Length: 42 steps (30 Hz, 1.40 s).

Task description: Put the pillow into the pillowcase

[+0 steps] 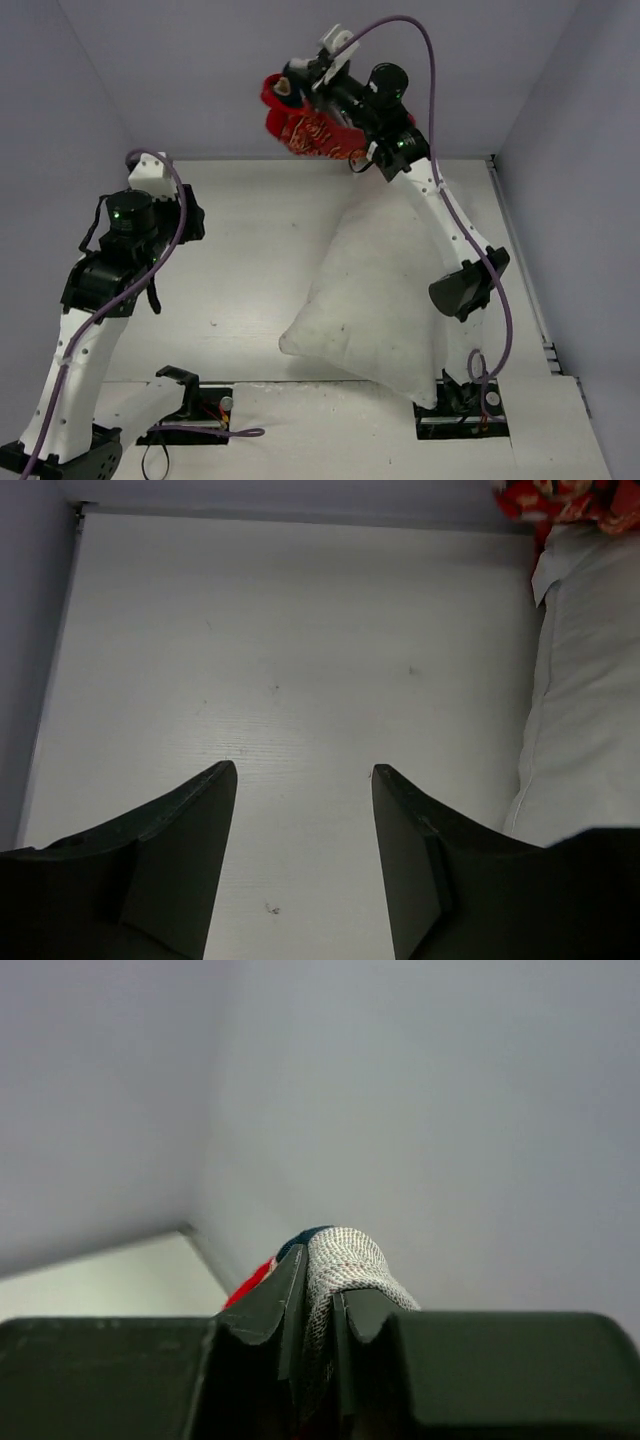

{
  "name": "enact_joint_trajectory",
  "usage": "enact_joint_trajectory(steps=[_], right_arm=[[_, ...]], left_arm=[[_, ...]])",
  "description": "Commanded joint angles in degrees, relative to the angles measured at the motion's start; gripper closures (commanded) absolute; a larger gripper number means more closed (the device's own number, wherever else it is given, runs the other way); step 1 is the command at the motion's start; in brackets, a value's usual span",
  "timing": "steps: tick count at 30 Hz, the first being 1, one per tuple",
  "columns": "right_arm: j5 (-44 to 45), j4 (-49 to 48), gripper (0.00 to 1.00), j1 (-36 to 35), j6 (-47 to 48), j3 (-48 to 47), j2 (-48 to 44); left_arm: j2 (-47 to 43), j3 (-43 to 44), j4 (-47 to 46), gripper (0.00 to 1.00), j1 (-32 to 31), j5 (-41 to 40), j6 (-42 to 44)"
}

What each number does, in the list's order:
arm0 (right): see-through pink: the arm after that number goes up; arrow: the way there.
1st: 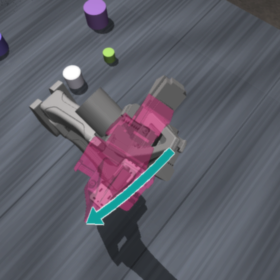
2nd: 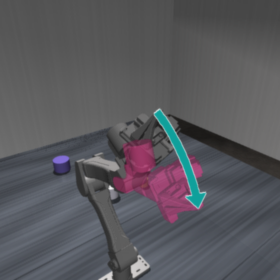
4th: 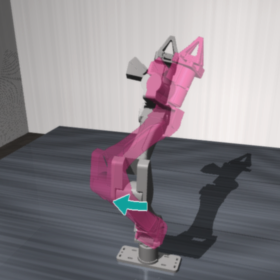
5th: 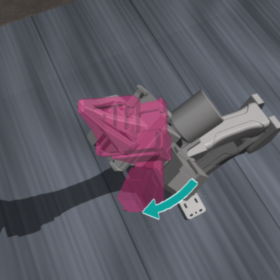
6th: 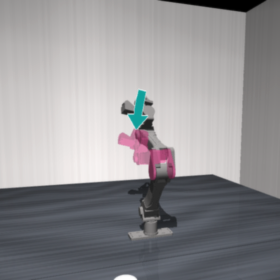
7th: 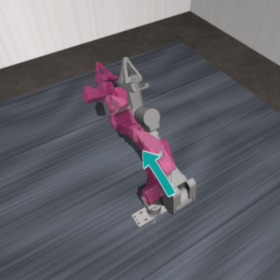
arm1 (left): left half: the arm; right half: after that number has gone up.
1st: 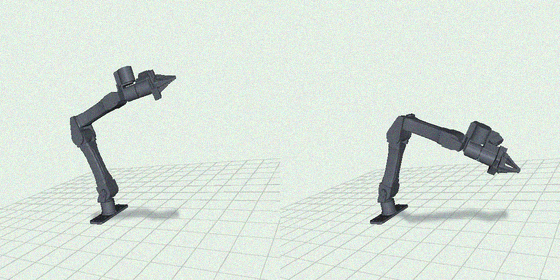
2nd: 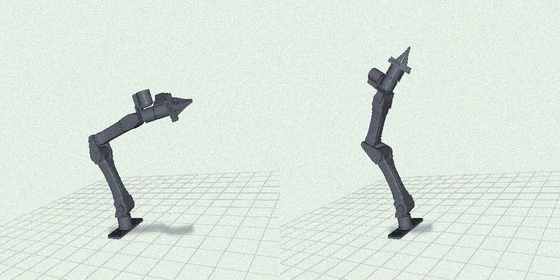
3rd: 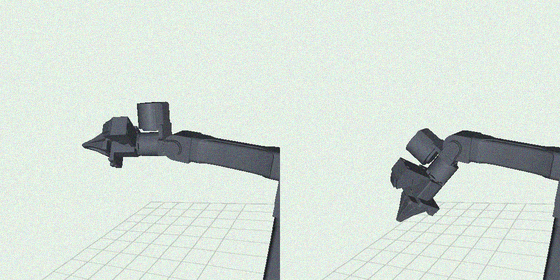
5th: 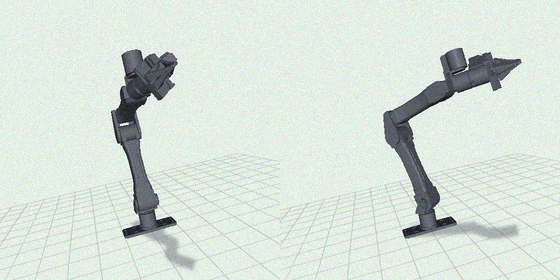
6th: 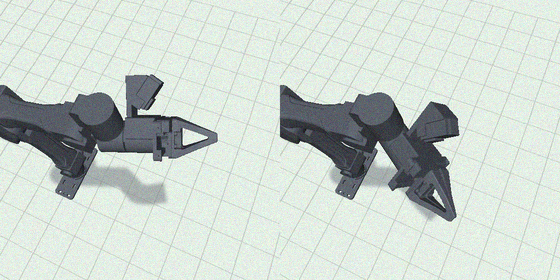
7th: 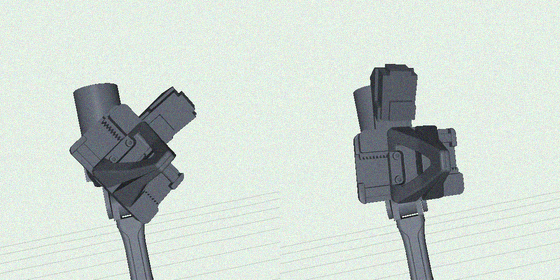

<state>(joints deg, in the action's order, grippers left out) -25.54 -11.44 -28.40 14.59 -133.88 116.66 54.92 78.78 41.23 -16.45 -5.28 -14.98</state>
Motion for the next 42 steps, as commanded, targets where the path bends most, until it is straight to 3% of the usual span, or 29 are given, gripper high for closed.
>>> enact_joint_trajectory(steps=[1, 5, 6, 7, 8, 12, 13, 15, 20, 25, 29, 33, 36, 42], right_arm=[[-8.9, -8.2, 0.91, -7.2, 2.2, 2.5, -6.3], [-4.3, -8.2, 0.87, -15.3, 1.5, 22.1, -11.9], [-2.9, -8.4, 0.8, -16.5, 0.5, 25.8, -12.7], [-1.2, -8.4, 0.54, -18.3, -1.0, 29.5, -14.0], [1.0, -8.5, 0.44, -19.1, -1.9, 37.0, -14.8], [10.7, -8.5, 0.22, -19.3, -9.0, 52.6, -20.3], [12.1, -8.6, 0.1, -19.4, -10.5, 55.2, -24.1], [16.6, -8.4, 0.01, -19.4, -12.0, 61.7, -27.8], [34.2, -3.1, 0.0, -17.4, -19.0, 71.3, -37.7], [30.0, 4.4, 0.01, -13.2, -30.1, 80.3, -42.6], [22.9, 7.3, 0.08, -0.7, -39.6, 85.6, -43.1], [20.3, 9.4, 0.1, 7.5, -40.8, 86.1, -42.2], [23.2, 10.3, 0.0, 8.3, -38.9, 84.2, -42.0], [27.1, 10.7, 0.0, 11.1, -36.5, 81.6, -38.4]], left_arm=[[-3.9, 0.8, -1.2, 0.48, -0.2, -3.2, 0.3], [-8.6, -3.8, -1.1, 0.48, -0.1, -4.4, -1.0], [-10.6, -6.2, -0.9, 0.48, -0.1, -4.6, -1.3], [-11.6, -7.3, -0.7, 0.48, -0.1, -4.7, -1.8], [-12.5, -8.5, -0.4, 0.48, -0.1, -4.9, -2.8], [-16.4, -14.3, 1.3, 0.48, -0.1, -4.0, -5.4], [-16.8, -16.1, 1.5, 0.48, -0.1, -3.5, -5.8], [-17.1, -17.7, 2.0, 0.48, -0.1, -2.3, -6.5], [-14.0, -19.9, 1.7, 0.48, -0.2, -1.8, -7.4], [-5.5, -18.8, 0.5, 0.47, -0.2, 1.1, -7.9], [0.5, -18.8, -2.7, 0.47, -0.2, 3.5, -7.8], [4.9, -19.1, -7.5, 0.47, -0.3, 5.3, -9.0], [7.8, -20.9, -11.2, 0.47, -0.3, 4.8, -10.1], [14.5, -24.1, -21.0, 0.43, -0.3, 8.7, -12.7]])
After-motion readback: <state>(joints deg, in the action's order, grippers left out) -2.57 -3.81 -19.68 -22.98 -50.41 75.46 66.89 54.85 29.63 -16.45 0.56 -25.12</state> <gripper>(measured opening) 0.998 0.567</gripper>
